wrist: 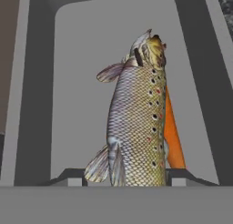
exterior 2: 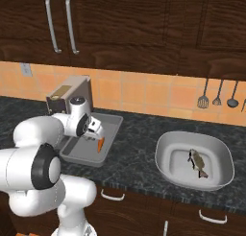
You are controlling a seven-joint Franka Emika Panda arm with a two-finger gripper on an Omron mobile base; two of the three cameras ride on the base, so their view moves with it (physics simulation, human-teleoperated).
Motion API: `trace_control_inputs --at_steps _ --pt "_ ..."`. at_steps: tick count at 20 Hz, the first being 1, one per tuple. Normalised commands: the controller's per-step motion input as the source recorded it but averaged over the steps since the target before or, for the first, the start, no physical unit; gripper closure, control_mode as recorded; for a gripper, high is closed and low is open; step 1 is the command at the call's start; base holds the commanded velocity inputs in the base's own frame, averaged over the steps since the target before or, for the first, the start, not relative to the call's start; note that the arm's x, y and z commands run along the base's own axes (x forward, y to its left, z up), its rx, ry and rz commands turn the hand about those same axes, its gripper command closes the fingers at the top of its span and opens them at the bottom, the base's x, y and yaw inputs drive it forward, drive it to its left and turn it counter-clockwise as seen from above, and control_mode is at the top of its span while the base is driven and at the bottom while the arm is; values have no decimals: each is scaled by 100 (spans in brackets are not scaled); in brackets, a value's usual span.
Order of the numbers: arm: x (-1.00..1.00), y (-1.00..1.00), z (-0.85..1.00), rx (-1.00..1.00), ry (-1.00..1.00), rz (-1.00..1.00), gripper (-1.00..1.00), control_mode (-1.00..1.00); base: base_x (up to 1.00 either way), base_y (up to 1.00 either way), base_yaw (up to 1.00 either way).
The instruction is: Place one carrot and one fish in each tupperware on the nearby counter, to pack two identical lunches.
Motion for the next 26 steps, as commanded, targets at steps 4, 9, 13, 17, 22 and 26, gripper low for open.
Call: trace_control_inputs --at_steps 4,9,13,17,22,26 --pt "31 0 -40 -2 0 0 100 -100 0 0 0" --pt "28 0 -41 -4 -1 0 100 -100 0 0 0" --pt "29 0 -28 -3 -4 0 -100 -100 0 0 0" --pt "-5 0 37 0 -9 -2 -100 -100 0 0 0" --pt "-14 0 53 0 -15 -6 -100 -100 0 0 0" --pt "-13 -3 13 -1 -11 -6 -100 -100 0 0 0"
